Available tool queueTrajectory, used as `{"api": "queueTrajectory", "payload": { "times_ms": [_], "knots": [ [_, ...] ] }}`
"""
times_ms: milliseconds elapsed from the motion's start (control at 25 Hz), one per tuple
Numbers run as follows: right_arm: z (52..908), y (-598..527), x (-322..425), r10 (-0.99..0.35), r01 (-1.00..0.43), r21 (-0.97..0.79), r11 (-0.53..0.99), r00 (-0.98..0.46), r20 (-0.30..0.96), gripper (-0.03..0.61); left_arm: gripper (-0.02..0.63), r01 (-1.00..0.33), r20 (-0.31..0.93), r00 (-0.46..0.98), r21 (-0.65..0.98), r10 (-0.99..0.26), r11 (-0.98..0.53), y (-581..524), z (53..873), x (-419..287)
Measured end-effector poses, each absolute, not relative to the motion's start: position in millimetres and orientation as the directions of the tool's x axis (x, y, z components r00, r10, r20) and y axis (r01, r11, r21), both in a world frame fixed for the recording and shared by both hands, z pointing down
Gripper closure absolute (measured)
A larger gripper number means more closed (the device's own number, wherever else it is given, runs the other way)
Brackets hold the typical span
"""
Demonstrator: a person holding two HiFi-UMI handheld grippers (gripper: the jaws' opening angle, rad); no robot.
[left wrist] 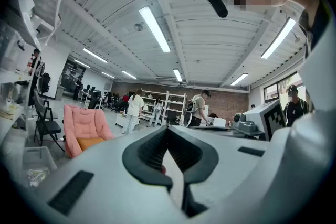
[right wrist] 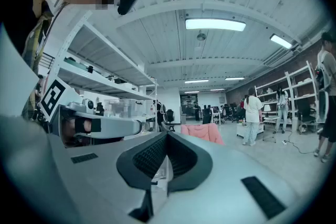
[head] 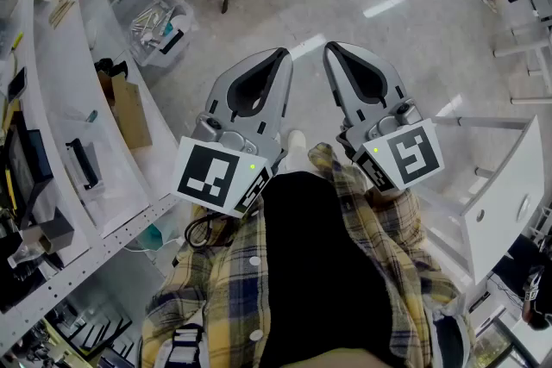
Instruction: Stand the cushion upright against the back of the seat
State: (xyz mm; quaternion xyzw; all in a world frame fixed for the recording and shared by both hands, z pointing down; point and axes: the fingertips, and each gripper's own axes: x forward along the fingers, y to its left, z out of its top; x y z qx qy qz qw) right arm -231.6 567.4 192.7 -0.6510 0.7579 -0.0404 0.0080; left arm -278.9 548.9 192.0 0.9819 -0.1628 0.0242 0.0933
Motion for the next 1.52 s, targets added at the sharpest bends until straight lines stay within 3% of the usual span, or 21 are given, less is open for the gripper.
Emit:
{"api": "queueTrajectory", "payload": {
  "times_ms": [880, 1520],
  "knots": [
    [203, 583, -181, -0.987, -0.985, -0.072, 0.158, -0.16, 0.033, 0.561, 0.611, -0.373, 0.089, 0.928, 0.188, -0.363, -0.908, 551, 202, -242],
    [220, 466, -143, -0.985, -0.982, -0.105, 0.156, -0.163, 0.061, 0.561, 0.611, -0.373, 0.108, 0.927, 0.221, -0.358, -0.901, 429, 219, -200]
  ]
}}
